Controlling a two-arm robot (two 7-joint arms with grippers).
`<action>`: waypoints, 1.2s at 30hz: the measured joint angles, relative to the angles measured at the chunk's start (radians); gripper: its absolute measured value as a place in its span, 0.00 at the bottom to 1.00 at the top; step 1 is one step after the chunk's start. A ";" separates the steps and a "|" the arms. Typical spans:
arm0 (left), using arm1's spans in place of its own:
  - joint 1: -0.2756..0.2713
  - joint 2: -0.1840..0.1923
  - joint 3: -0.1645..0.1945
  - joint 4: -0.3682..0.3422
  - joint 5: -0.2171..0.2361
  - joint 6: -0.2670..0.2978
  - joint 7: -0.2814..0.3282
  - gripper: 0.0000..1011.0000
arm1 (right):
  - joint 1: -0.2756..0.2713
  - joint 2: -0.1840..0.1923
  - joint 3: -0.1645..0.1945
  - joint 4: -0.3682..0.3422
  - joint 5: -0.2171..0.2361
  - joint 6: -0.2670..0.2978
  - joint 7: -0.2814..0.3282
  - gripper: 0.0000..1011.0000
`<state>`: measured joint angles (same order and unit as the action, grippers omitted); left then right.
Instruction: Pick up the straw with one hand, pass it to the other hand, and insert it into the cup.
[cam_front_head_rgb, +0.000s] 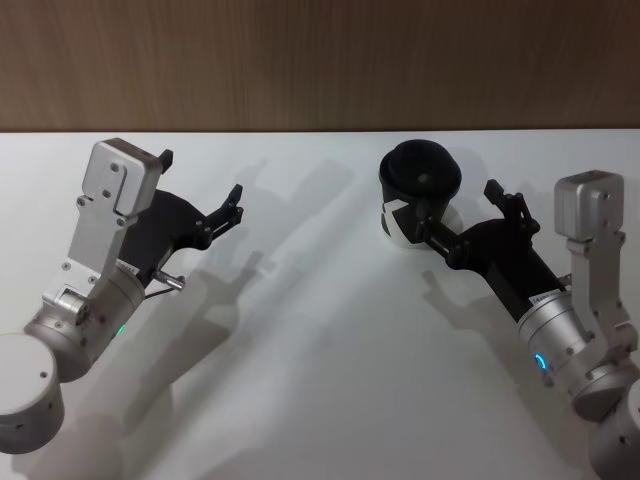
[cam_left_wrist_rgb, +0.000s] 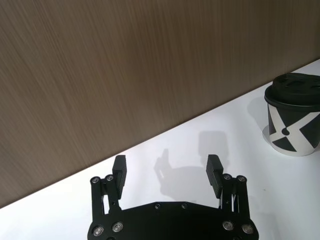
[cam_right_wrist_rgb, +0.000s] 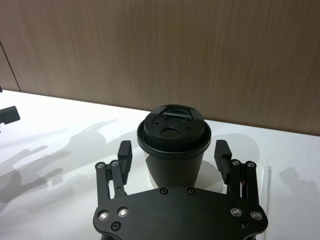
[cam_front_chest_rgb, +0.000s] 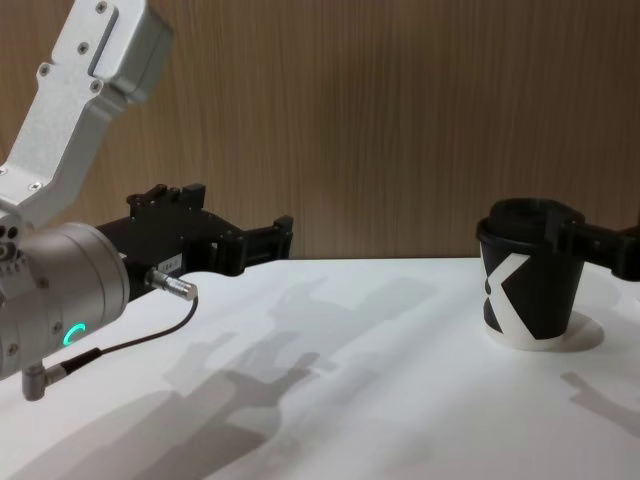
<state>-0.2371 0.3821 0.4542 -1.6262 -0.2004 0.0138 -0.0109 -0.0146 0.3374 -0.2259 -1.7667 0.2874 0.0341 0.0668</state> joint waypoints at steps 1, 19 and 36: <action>0.000 0.000 0.000 0.000 0.000 0.000 0.000 0.99 | 0.000 0.000 0.000 0.000 0.000 0.000 0.000 0.99; 0.000 0.000 0.000 0.000 0.000 0.000 0.000 0.99 | 0.000 0.000 0.000 0.000 0.000 0.000 0.000 0.99; 0.000 0.000 0.000 0.000 0.000 0.000 0.000 0.99 | 0.000 0.000 0.000 0.000 0.000 0.000 0.000 0.99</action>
<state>-0.2371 0.3821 0.4542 -1.6262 -0.2004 0.0138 -0.0109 -0.0146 0.3375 -0.2258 -1.7667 0.2874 0.0341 0.0668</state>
